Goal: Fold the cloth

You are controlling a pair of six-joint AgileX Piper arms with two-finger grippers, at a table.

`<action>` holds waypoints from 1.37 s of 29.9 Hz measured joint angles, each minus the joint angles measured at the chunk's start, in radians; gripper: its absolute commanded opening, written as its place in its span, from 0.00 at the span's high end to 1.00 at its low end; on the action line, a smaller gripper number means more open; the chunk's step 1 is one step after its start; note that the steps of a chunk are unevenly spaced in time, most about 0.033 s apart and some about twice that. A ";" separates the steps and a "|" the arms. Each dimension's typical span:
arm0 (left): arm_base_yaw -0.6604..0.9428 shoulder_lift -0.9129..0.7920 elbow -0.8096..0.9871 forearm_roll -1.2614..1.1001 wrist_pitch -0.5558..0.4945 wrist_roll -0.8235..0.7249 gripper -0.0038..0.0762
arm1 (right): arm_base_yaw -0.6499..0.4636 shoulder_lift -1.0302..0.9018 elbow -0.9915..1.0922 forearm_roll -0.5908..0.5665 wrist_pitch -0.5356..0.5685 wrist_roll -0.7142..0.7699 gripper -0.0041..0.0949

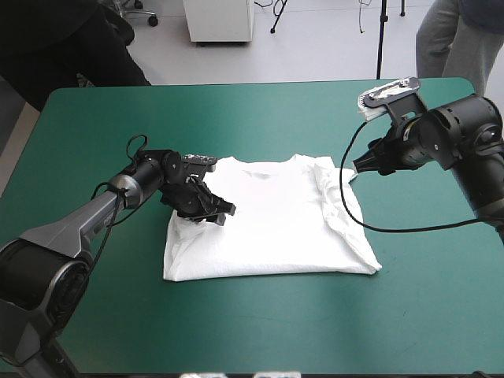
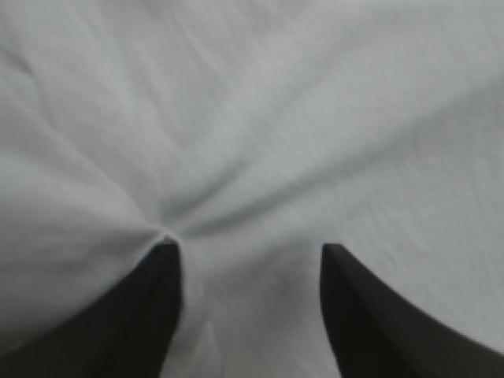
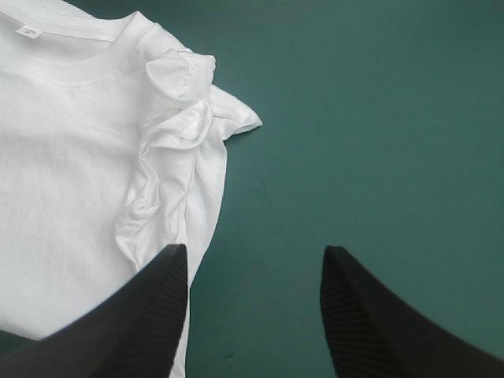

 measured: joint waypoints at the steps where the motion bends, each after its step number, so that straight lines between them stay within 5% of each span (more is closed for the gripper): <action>1: 0.000 -0.006 -0.008 0.000 0.012 0.001 0.30 | 0.000 0.000 0.000 0.000 0.000 0.000 0.46; 13: -0.020 -0.222 -0.170 0.008 0.151 -0.010 0.31 | 0.000 -0.025 0.000 0.000 0.000 0.000 0.46; 20: -0.061 -0.381 -0.173 0.253 0.313 -0.193 0.31 | 0.000 -0.083 0.000 0.045 0.000 0.025 0.46; 34: -0.184 -0.561 0.208 0.432 0.318 -0.516 0.31 | 0.000 -0.311 0.300 0.068 0.000 0.050 0.46; 41: -0.184 -0.567 0.401 0.475 0.175 -0.573 0.31 | 0.000 -0.377 0.415 0.066 0.000 0.052 0.46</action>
